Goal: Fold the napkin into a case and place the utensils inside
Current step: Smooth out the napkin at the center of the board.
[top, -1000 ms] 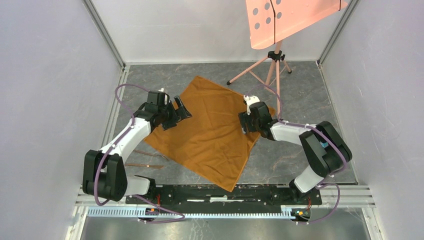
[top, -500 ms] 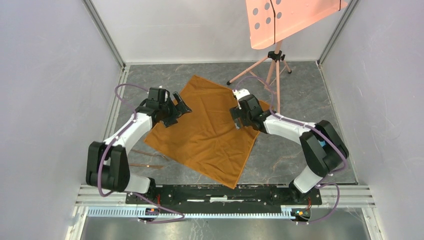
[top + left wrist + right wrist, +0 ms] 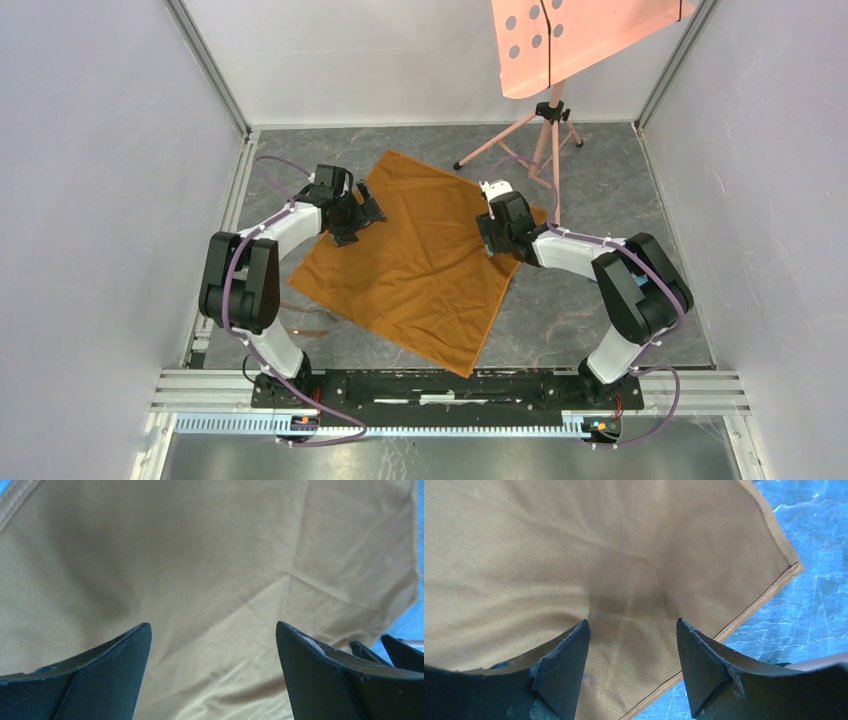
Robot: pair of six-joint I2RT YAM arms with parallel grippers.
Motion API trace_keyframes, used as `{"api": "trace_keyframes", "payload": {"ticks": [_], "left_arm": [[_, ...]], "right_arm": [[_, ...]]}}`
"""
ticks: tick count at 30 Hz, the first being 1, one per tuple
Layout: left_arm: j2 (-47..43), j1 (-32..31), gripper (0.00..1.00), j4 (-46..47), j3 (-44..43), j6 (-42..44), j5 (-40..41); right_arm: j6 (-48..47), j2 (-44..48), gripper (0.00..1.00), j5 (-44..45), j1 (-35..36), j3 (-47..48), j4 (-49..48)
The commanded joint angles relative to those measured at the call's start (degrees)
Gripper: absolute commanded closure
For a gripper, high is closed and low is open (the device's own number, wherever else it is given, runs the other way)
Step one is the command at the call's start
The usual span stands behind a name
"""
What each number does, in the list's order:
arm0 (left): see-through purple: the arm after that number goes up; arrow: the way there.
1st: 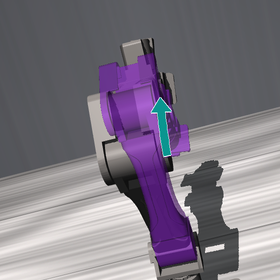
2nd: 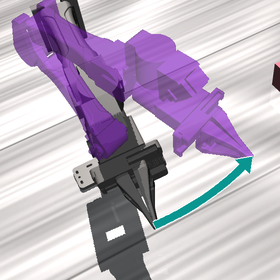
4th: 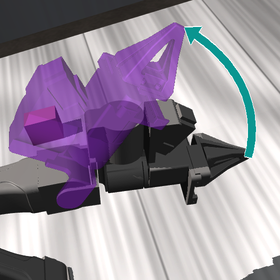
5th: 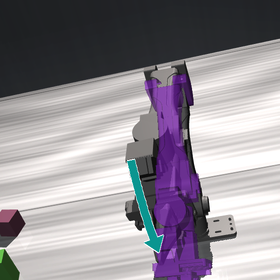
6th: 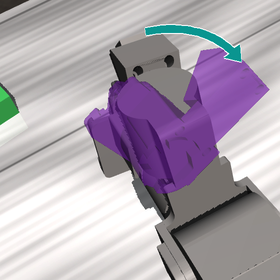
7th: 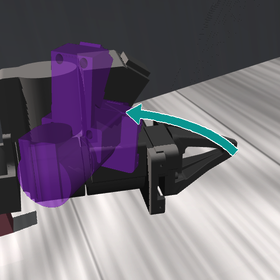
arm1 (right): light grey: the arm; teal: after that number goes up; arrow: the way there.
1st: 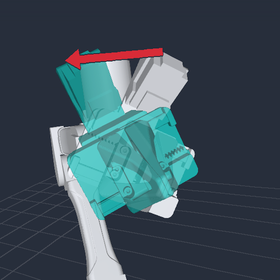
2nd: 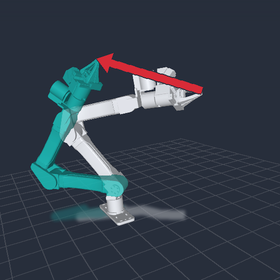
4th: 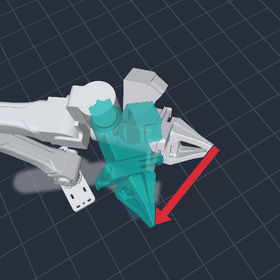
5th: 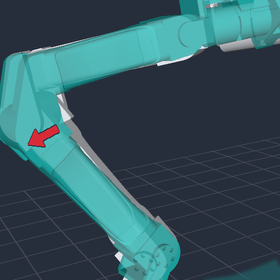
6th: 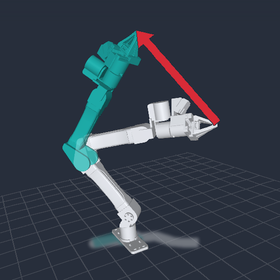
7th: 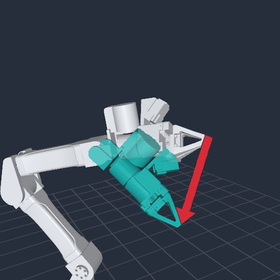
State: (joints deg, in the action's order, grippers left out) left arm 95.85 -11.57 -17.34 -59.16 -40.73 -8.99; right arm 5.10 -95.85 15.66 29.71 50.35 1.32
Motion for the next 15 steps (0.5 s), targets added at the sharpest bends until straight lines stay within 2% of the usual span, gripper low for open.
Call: {"api": "trace_keyframes", "payload": {"ticks": [1,9,15], "left_arm": [[4.91,0.41,0.0,-2.39,-4.48,5.56,4.83],[10.66,0.41,0.0,-3.35,-7.84,6.81,4.19],[10.7,0.41,0.0,-6.53,-11.72,8.41,2.11]], "right_arm": [[1.01,-1.45,0.3,2.67,0.25,-1.12,-4.4],[0.95,-5.64,0.29,8.54,-1.35,0.36,-2.93],[-3.65,-7.51,0.24,7.17,-1.55,5.14,-1.59]]}}
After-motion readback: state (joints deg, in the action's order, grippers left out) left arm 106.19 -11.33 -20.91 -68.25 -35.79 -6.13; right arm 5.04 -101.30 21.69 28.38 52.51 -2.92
